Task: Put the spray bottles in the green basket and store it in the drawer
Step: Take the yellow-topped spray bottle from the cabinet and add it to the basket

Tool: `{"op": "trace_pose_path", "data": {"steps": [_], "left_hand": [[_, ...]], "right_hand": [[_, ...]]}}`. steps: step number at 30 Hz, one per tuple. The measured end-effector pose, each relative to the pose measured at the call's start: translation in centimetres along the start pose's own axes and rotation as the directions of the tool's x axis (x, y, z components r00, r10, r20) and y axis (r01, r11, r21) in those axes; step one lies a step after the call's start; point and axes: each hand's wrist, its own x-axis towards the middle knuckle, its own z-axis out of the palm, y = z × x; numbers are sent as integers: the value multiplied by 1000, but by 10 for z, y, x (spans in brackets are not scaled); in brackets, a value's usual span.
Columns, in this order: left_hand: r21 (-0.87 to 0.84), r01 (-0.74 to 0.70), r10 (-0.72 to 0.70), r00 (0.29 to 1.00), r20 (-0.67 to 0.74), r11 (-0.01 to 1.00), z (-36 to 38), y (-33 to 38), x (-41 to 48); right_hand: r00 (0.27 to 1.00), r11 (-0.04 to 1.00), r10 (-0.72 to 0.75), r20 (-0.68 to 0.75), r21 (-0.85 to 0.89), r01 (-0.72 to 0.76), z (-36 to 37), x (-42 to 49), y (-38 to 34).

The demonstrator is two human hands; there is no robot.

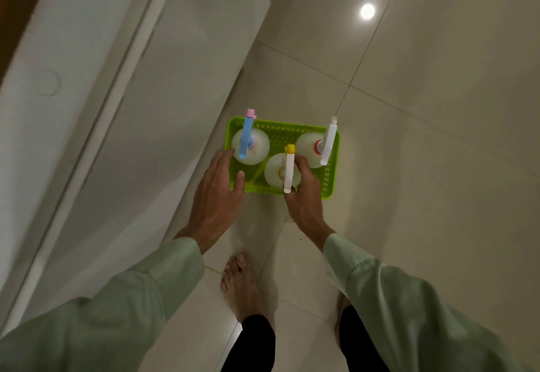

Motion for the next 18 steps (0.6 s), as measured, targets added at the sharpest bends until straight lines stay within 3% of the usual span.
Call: {"op": "trace_pose_path", "data": {"steps": [3,9,12,18], "left_hand": [[-13,12,-13,1000,-13,1000,0,0,-2],[-76,136,-139,990,-39,988,9,-6,1],[-111,222,-228,973,-39,969,19,-13,11],[-199,439,-442,897,33,876,45,-32,36]], "right_hand": [[1000,999,14,-19,-39,-15,-7,-3,0],[953,976,-7,-302,-208,-58,-38,-18,14],[926,976,62,-372,-172,-135,-51,-14,26],[905,936,346,-248,18,-353,-51,9,50]]}}
